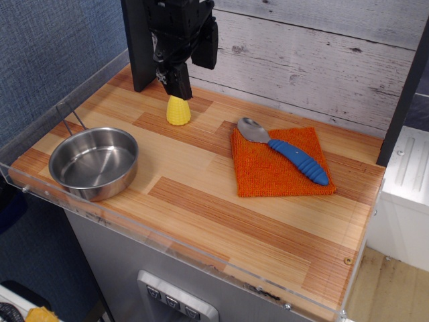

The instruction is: Put the food close to the near corner of the table.

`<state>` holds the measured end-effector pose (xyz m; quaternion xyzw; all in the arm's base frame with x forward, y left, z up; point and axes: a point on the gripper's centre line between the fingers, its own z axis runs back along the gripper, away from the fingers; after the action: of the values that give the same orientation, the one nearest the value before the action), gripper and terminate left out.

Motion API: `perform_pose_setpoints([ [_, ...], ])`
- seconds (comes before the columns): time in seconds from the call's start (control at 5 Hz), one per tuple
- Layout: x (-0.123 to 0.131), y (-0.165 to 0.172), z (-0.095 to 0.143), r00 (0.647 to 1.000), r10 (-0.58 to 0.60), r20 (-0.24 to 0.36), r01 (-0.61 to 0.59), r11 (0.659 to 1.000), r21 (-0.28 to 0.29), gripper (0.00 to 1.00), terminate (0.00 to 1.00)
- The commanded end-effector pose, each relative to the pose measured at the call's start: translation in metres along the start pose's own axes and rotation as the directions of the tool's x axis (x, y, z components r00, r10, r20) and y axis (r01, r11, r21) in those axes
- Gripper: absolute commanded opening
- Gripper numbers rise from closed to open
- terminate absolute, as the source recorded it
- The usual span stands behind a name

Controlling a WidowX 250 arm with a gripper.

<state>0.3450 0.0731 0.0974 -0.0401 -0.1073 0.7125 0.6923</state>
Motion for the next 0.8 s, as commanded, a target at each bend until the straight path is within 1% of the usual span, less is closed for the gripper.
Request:
perform_pose_setpoints([
  [0.0, 0.014, -0.023, -0.015, 0.998, 0.067, -0.002, -0.067, 0.997, -0.045, 1.0, 0.0],
  [0.2, 0.02, -0.031, -0.03, 0.995, 0.098, 0.013, -0.097, 0.995, -0.023, 1.0, 0.0],
  [0.4, 0.03, -0.033, -0.039, 0.992, 0.12, 0.032, -0.12, 0.993, -0.006, 1.0, 0.0],
  [0.6, 0.04, -0.028, -0.044, 0.989, 0.138, 0.051, -0.139, 0.99, 0.01, 1.0, 0.0],
])
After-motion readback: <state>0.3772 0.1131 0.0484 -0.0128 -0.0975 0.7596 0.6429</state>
